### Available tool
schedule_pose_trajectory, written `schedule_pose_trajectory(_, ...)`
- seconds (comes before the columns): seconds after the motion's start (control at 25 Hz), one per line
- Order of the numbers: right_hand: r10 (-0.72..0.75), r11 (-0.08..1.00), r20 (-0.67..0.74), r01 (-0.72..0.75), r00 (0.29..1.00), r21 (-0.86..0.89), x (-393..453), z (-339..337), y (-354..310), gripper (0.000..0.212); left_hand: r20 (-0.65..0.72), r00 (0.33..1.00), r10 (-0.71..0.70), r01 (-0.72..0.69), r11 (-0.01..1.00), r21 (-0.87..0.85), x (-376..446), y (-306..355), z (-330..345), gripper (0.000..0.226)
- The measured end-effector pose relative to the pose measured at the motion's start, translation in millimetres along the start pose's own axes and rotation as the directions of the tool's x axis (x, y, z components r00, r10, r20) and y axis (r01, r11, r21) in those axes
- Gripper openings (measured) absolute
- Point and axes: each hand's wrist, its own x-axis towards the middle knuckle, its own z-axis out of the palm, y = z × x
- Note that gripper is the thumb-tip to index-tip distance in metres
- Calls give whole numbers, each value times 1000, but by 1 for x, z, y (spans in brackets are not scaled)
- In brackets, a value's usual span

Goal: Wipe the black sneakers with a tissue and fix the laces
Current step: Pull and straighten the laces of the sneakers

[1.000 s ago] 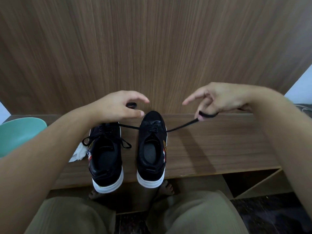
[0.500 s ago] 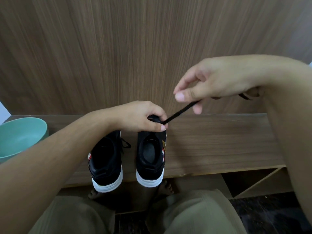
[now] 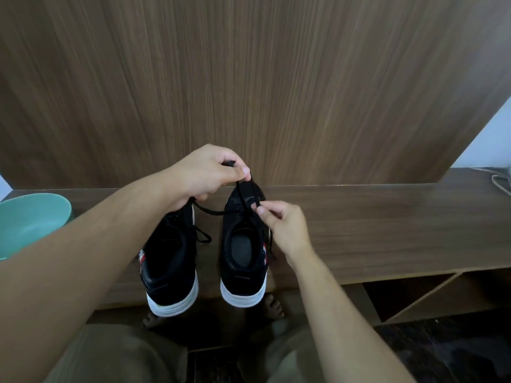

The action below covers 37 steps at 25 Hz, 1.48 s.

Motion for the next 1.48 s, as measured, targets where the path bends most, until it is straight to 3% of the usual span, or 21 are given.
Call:
schedule_pose_trajectory(0.04,11,997,10,-12,1000,76,-1,8,2,16,-16,1000,-9,9,1000,14,1,0,-1,18)
schedule_pose_trajectory(0.2,-98,992,78,91,992,89,2,18,-9,17,-81,996,21,-18,999,47,9,3,-11,15)
schedule_pose_trajectory(0.28,-14,971,100,-10,995,241,3,15,-15,15,-67,994,92,-67,950,306,12,3,-18,13)
schedule_pose_trajectory(0.36,164,926,128,-198,978,323,8,12,-17,17,-2,997,76,-51,686,726,15,0,-25,14)
schedule_pose_trajectory(0.44,222,945,141,-249,965,210,14,11,-21,22,46,995,-92,-7,387,922,14,-3,-29,16)
schedule_pose_trajectory(0.48,195,972,139,-210,971,103,18,11,-25,24,52,981,-185,5,294,956,15,-5,-31,22)
schedule_pose_trajectory(0.56,119,979,157,-89,980,-184,23,13,-36,30,66,962,-263,-10,210,978,15,-2,-33,29)
schedule_pose_trajectory(0.64,49,887,234,66,971,-456,27,15,-45,28,68,988,-138,-52,120,991,15,7,-37,21)
schedule_pose_trajectory(0.72,3,812,310,179,951,-556,28,14,-52,23,23,995,96,-28,54,998,23,19,-41,20)
schedule_pose_trajectory(0.76,-13,803,332,208,943,-559,28,14,-54,26,-22,985,172,1,125,992,27,26,-42,21)
schedule_pose_trajectory(0.84,-22,813,329,208,944,-544,27,14,-54,34,-179,949,261,73,371,926,36,34,-40,21)
schedule_pose_trajectory(0.96,98,911,278,26,956,-411,29,11,-53,36,-399,877,267,126,673,729,48,16,-33,28)
schedule_pose_trajectory(1.04,207,955,275,-133,939,-263,31,11,-53,32,-263,960,100,74,813,578,45,-9,-22,32)
schedule_pose_trajectory(1.08,242,956,287,-177,927,-234,32,11,-52,28,-107,994,25,40,827,561,41,-21,-13,32)
schedule_pose_trajectory(1.16,273,954,328,-212,904,-211,37,11,-50,27,113,993,-44,-30,816,577,33,-40,8,35)
schedule_pose_trajectory(1.28,320,947,434,-291,842,-134,40,4,-50,23,51,998,22,-45,846,531,32,-58,23,31)
schedule_pose_trajectory(1.36,320,947,458,-298,829,-120,37,-4,-51,6,12,1000,24,-27,854,520,34,-61,24,19)
schedule_pose_trajectory(1.48,161,954,210,-98,964,-282,32,-1,-45,33,-12,1000,18,-11,899,437,34,-60,25,13)
